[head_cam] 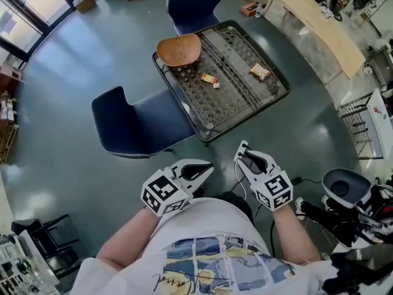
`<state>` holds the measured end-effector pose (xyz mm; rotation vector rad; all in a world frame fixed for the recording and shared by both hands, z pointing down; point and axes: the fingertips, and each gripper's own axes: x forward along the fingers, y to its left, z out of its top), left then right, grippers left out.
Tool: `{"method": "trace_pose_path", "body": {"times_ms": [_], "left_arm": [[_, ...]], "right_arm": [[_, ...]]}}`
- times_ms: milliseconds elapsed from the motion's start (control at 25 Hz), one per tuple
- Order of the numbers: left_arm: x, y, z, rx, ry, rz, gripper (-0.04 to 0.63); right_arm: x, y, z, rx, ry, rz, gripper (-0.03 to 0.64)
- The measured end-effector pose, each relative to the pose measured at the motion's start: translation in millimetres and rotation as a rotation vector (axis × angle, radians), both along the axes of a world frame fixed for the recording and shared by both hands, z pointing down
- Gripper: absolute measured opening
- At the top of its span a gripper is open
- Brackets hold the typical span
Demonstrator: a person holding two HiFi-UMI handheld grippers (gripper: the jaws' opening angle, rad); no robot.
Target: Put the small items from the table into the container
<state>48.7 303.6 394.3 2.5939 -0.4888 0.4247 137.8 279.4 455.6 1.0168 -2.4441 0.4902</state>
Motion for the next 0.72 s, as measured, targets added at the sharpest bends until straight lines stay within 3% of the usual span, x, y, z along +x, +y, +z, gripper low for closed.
{"method": "trace_pose_path", "body": {"times_ms": [200, 400, 720], "left_arm": [[-37.7, -52.7, 4.2, -0.022, 0.010, -0.010, 0.008], [-31.6, -103.0, 15.1, -0.044, 0.027, -0.056, 0.008], [2.4, -202.6, 18.5, -0.086, 0.032, -0.202, 0.009]], "right_arm": [[-23.3, -62.1, 7.3, 0.006, 0.038, 0.037, 0.100], [-6.1, -131.0, 32.8, -0.005, 0.107, 0.004, 0.100], [-6.7, -261.4, 104.8, -0.010, 0.280, -0.269, 0.124]]}}
